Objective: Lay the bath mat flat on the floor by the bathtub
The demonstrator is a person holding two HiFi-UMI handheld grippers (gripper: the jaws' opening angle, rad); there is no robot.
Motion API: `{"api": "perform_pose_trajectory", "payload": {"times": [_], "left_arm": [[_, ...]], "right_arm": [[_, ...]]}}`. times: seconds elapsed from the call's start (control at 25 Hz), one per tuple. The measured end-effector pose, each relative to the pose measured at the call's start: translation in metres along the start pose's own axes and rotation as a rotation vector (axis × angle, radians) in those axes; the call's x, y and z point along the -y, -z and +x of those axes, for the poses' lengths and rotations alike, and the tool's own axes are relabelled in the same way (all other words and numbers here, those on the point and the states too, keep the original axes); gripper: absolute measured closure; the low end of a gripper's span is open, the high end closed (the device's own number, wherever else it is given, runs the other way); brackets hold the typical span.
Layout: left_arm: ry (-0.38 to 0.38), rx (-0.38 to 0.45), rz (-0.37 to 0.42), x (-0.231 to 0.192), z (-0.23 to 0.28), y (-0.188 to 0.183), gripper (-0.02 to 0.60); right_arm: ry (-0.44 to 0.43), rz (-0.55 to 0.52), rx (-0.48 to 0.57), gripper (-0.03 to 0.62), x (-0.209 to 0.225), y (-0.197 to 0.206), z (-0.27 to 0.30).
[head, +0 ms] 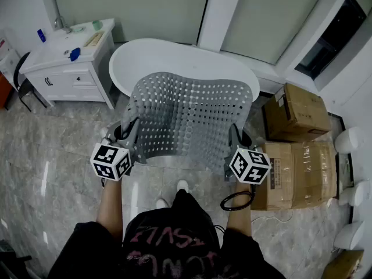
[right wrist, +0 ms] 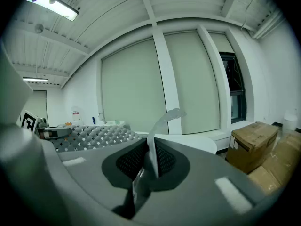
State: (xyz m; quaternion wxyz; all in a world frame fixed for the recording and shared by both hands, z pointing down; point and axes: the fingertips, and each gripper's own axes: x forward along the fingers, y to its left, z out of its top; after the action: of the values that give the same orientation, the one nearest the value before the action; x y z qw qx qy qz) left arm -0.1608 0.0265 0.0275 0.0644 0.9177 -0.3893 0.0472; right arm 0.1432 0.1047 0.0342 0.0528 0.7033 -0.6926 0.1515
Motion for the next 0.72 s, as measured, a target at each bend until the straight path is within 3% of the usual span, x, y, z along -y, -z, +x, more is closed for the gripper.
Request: {"api": "perform_pose_trajectory", "payload": {"times": [0.72], "left_arm": [[0.012,-0.007,0.015,0.015,0.0,0.005,0.566]], "right_arm": [[-0.046,-0.045,0.021,0.54,-0.006,0.003,-0.002]]}}
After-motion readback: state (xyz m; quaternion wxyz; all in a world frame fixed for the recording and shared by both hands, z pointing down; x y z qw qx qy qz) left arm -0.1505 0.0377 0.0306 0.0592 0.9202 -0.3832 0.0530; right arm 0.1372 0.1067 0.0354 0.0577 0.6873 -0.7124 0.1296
